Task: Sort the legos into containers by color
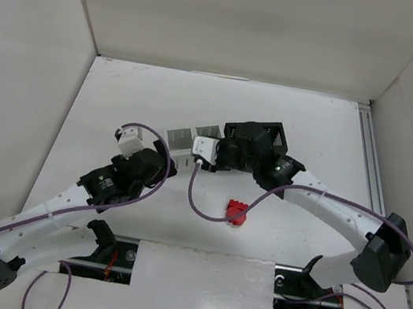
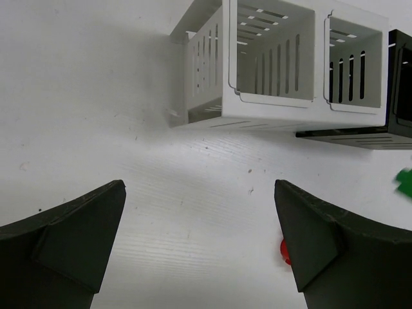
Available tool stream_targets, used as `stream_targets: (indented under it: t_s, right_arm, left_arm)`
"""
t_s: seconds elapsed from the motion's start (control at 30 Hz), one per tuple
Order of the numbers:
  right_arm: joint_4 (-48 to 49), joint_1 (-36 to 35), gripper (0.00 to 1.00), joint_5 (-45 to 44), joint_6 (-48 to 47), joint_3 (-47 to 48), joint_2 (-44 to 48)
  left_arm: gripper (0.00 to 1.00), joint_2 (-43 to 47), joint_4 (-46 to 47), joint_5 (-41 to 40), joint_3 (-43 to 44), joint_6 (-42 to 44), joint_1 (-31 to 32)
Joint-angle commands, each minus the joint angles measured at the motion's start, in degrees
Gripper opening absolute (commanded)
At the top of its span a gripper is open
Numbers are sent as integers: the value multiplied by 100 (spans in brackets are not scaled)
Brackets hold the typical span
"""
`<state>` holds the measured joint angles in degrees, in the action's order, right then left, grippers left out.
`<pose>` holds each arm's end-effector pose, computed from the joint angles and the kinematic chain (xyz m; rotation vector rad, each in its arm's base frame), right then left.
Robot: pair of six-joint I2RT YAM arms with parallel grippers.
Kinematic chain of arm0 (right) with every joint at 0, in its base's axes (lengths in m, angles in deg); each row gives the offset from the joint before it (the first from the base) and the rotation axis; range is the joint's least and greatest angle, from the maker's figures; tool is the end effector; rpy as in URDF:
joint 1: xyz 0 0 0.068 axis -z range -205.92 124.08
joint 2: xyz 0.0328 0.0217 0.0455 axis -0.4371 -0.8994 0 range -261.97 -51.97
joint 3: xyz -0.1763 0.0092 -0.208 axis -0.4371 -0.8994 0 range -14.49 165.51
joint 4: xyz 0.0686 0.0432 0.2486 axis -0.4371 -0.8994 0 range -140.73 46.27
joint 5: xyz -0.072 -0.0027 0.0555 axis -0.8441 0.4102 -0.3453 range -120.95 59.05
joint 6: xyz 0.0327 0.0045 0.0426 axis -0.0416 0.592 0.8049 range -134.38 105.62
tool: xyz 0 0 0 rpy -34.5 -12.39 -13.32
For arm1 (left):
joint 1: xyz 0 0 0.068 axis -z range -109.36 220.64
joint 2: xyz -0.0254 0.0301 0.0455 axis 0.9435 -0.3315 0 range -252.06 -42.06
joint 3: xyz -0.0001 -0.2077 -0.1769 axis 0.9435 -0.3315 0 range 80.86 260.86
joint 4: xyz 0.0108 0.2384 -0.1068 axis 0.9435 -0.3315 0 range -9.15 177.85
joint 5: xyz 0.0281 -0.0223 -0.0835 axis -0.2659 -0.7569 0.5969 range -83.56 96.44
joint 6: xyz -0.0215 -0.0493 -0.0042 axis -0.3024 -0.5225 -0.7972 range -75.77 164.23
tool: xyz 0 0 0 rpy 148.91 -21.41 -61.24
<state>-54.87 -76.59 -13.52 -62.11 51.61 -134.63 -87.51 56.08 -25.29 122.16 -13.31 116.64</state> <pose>0.2033 0.2650 0.3129 -1.6666 1.1892 0.3439 0.1301 -0.1077 0.2824 -0.5159 2.0658 -0.4744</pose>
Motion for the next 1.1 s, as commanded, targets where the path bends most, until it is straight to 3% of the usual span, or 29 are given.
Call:
stream_targets:
  t_s: [0.0,0.23,0.33,0.47,0.5,0.53,0.6,0.9,1.07]
  right_arm:
    - [-591,233,20,-803,140,612,-293]
    - [-460,655,23,-820,325,1281,-1138]
    - [-512,655,30,-882,264,1335,-1279]
    - [-451,655,51,-934,264,1282,-1280]
    - [-451,655,63,-934,264,1282,-1280]
    - [-451,655,67,-934,264,1212,-1219]
    - [-398,655,75,-882,211,1063,-1026]
    - [-476,655,85,-776,412,-52,300]
    - [-994,655,90,-1890,1501,-1450,1926]
  left_arm:
    - [100,98,-49,-35,-52,-3,6]
    - [100,-69,136,246,-52,216,6]
    - [100,-122,267,378,-104,217,6]
    - [100,-244,479,606,-104,480,6]
    - [100,-297,540,658,-104,480,6]
    - [100,-298,540,659,-104,533,6]
    - [100,-350,593,659,-104,533,6]
    - [100,-465,865,1027,-104,778,6]
    - [100,-648,1611,1967,-377,1561,93]
